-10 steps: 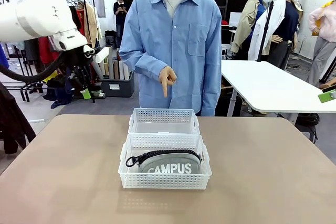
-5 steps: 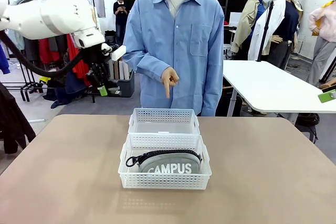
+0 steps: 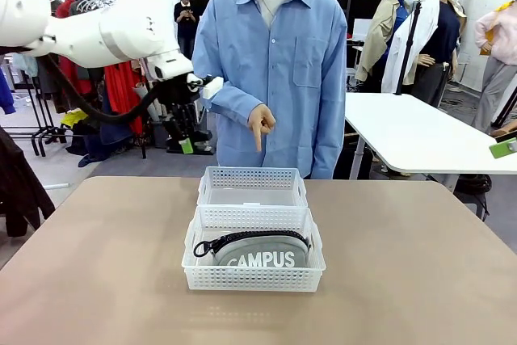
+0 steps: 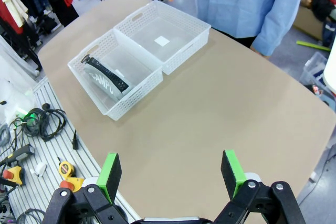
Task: Distribute items into two baskets.
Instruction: Place the picked Stapler into the Organizing basket as instructed by the person.
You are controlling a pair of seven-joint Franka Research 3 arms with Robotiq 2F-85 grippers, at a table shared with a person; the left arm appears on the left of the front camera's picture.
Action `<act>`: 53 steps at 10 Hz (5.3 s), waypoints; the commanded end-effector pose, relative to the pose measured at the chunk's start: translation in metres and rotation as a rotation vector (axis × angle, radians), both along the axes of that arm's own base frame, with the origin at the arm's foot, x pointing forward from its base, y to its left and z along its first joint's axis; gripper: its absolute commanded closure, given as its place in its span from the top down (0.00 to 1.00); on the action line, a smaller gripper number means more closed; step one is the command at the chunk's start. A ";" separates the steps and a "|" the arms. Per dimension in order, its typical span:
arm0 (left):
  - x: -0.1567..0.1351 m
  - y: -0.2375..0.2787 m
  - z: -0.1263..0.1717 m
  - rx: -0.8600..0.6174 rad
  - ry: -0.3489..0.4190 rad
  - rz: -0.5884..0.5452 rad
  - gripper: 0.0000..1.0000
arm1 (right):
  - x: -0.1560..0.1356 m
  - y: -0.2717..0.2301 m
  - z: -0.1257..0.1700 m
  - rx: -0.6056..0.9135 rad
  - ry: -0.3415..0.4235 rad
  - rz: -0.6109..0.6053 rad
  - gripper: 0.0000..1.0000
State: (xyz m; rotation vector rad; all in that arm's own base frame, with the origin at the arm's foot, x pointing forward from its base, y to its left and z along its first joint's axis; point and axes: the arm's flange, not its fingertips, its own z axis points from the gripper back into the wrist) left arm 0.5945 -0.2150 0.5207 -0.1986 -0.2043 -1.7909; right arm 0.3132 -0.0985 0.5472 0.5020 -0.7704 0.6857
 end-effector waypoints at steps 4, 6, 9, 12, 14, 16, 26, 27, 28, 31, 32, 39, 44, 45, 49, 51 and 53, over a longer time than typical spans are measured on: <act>0.009 -0.055 -0.016 0.013 0.084 0.079 0.03 | 0.001 0.000 0.001 0.015 -0.014 0.011 1.00; 0.019 -0.072 -0.027 0.005 0.109 0.098 0.03 | 0.001 0.000 0.001 0.015 -0.014 0.011 1.00; 0.037 -0.088 -0.044 0.008 0.091 0.152 0.03 | 0.001 0.000 0.001 0.015 -0.014 0.011 1.00; 0.042 -0.106 -0.065 0.007 0.072 0.173 0.03 | 0.001 0.000 0.001 0.015 -0.014 0.011 1.00; 0.039 -0.113 -0.086 0.024 0.028 0.194 0.03 | 0.001 0.000 0.001 0.015 -0.014 0.011 1.00; 0.045 -0.114 -0.101 0.035 -0.009 0.213 0.03 | 0.001 0.000 0.001 0.015 -0.014 0.011 1.00; 0.064 -0.132 -0.168 0.048 -0.029 0.185 0.03 | 0.001 0.000 0.001 0.015 -0.014 0.011 1.00; 0.064 -0.133 -0.171 0.044 -0.029 0.176 0.03 | 0.001 0.000 0.001 0.015 -0.014 0.011 1.00; 0.065 -0.135 -0.172 0.033 -0.039 0.157 0.03 | 0.001 0.000 0.001 0.015 -0.014 0.011 1.00; 0.068 -0.136 -0.175 0.036 -0.025 0.160 0.03 | 0.001 0.000 0.001 0.015 -0.014 0.011 1.00; 0.068 -0.136 -0.176 0.027 -0.021 0.159 0.03 | 0.001 0.000 0.001 0.015 -0.014 0.011 1.00; 0.066 -0.132 -0.172 0.009 -0.022 0.138 1.00 | 0.001 0.000 0.001 0.015 -0.014 0.011 1.00; 0.055 -0.124 -0.138 -0.002 -0.110 0.130 1.00 | 0.001 0.000 0.001 0.015 -0.014 0.011 1.00; 0.052 -0.123 -0.133 -0.005 -0.115 0.121 1.00 | 0.001 0.000 0.001 0.015 -0.014 0.011 1.00; 0.062 -0.131 -0.130 0.005 -0.105 0.132 1.00 | 0.001 0.000 0.001 0.015 -0.014 0.011 1.00; 0.062 -0.131 -0.130 0.005 -0.105 0.132 1.00 | 0.001 0.000 0.001 0.015 -0.014 0.011 1.00; 0.062 -0.131 -0.130 0.005 -0.105 0.132 1.00 | 0.001 0.000 0.001 0.015 -0.014 0.011 1.00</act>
